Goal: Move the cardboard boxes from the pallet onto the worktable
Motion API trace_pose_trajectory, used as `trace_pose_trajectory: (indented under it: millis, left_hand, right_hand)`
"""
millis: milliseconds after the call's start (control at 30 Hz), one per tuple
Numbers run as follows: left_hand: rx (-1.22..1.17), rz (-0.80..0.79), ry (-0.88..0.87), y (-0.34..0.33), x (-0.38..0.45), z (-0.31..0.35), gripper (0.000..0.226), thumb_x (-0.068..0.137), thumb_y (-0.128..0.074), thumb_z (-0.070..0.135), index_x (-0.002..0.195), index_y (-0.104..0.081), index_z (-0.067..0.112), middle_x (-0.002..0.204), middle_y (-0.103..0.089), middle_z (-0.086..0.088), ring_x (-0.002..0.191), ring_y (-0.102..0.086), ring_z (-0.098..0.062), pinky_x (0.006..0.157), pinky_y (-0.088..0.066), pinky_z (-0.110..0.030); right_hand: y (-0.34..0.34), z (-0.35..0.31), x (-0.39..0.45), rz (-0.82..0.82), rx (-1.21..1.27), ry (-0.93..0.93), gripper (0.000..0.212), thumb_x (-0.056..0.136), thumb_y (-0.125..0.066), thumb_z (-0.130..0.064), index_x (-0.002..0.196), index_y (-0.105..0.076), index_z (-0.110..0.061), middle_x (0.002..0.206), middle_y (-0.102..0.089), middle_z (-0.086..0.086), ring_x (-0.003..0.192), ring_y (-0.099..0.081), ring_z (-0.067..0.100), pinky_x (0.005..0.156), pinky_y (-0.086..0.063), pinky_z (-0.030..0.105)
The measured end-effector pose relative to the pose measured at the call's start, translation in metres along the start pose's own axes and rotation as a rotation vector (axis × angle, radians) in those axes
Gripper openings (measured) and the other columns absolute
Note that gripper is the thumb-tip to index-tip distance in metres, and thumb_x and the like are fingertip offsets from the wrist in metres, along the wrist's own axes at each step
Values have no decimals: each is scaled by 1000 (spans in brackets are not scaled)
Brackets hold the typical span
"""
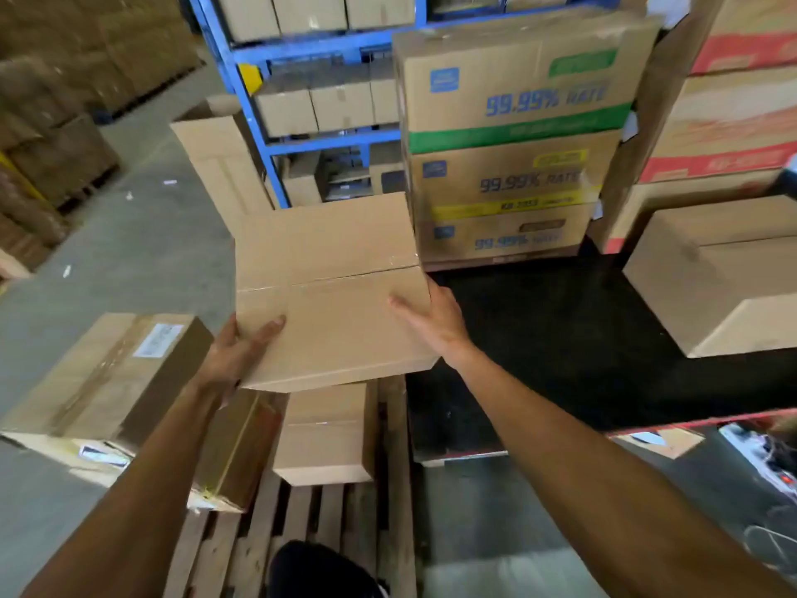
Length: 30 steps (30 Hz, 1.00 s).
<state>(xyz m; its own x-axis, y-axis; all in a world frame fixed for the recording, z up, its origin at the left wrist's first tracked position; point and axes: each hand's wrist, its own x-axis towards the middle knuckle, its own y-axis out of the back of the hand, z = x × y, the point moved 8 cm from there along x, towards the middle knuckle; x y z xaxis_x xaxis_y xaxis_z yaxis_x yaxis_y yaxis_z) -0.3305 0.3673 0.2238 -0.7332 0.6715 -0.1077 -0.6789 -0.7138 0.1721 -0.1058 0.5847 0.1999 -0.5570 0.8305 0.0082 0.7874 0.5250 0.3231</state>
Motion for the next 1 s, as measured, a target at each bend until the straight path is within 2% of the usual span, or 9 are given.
trace_pose_trajectory:
  millis: [133, 267, 367, 433, 533, 567, 700, 800, 1000]
  left_hand:
    - [-16, -62, -69, -69, -21, 48, 65, 83, -79, 40, 137, -54, 16, 125, -69, -4, 109, -69, -21, 97, -54, -40]
    - [0, -146, -112, -152, -31, 89, 64, 81, -80, 42, 135, -56, 16, 124, -70, -4, 108, -69, -21, 99, -53, -42]
    - [-2, -245, -123, -214, -31, 109, 80, 66, -86, 55, 133, -59, 20, 122, -72, -2, 107, -70, -22, 96, -55, -43]
    - [-21, -303, -146, -264, -37, 125, 65, 78, -82, 41, 133, -57, 17, 119, -71, -2, 104, -70, -20, 88, -56, -34]
    - [-44, -357, -182, -340, -40, 149, 45, 90, -73, 28, 130, -56, 15, 113, -71, -1, 97, -69, -15, 82, -56, -28]
    - [-44, -389, -194, -373, -39, 158, 42, 91, -71, 27, 129, -56, 14, 112, -71, -2, 95, -69, -15, 81, -57, -29]
    - [-54, -492, -198, -467, -38, 189, 34, 95, -64, 21, 126, -56, 12, 114, -73, -9, 93, -71, -20, 72, -55, -30]
    - [-60, -541, -190, -531, -39, 211, 29, 95, -60, 17, 123, -59, 12, 114, -73, -12, 88, -69, -22, 72, -53, -31]
    - [-72, -528, -109, -621, -34, 225, 40, 87, -62, 22, 124, -62, 7, 111, -73, -14, 85, -69, -23, 67, -52, -30]
  right_hand:
    - [94, -18, -22, 87, 47, 34, 62, 79, -71, -61, 133, -57, -34, 131, -54, -2, 117, -54, 18, 102, -46, 39]
    - [196, -22, -44, 167, 103, 45, 42, 82, -72, -54, 119, -61, -38, 118, -62, -9, 113, -58, 14, 96, -47, 35]
    - [260, -13, -60, 238, 112, 40, 47, 83, -72, -53, 126, -62, -37, 121, -65, -9, 115, -59, 14, 100, -46, 37]
    - [305, -6, -67, 300, 107, 46, 49, 84, -72, -50, 129, -61, -34, 120, -66, -10, 112, -60, 11, 98, -47, 32]
    - [375, 3, -77, 405, 99, 46, 45, 88, -71, -45, 129, -62, -29, 109, -67, -14, 99, -61, 4, 78, -44, 15]
    - [405, 10, -80, 436, 87, 33, 45, 88, -70, -47, 128, -62, -30, 109, -66, -15, 99, -61, 4, 78, -45, 15]
    - [496, 30, -77, 551, 71, -50, 51, 79, -69, -59, 123, -62, -34, 112, -68, -12, 105, -63, 14, 95, -51, 37]
    - [562, 44, -72, 607, 113, -132, 46, 85, -69, -49, 122, -56, -25, 102, -63, -10, 94, -61, 12, 82, -49, 33]
    - [646, 74, -47, 552, 260, -163, 33, 90, -61, -28, 121, -55, -19, 107, -63, 2, 91, -61, 15, 67, -46, 30]
